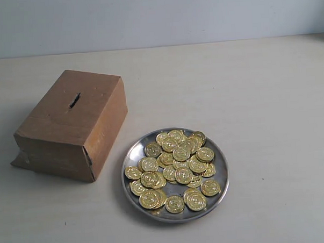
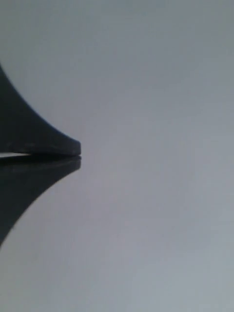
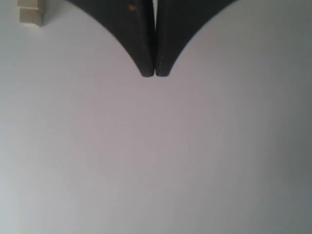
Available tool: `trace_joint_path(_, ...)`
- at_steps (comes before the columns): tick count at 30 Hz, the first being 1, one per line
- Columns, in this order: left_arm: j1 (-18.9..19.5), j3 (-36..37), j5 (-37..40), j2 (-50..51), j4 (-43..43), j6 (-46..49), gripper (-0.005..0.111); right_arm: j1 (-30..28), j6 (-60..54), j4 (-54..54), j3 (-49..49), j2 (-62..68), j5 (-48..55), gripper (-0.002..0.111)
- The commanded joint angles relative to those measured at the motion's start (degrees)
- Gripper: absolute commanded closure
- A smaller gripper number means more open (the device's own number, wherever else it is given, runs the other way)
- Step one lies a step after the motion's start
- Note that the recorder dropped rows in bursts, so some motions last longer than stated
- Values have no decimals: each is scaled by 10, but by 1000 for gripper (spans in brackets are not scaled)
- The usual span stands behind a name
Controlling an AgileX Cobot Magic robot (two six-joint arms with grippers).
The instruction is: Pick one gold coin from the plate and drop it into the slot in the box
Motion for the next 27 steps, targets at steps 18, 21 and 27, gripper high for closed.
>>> trace_joint_path(18,-40,68,64,-2,15,0,107,-3,0,-19,51,-2,53,108)
trace_joint_path(21,-40,68,101,-2,15,0,107,-3,0,-19,51,-2,97,108)
trace_joint_path(27,-40,68,220,-2,9,0,107,-3,0,-14,51,-2,220,108)
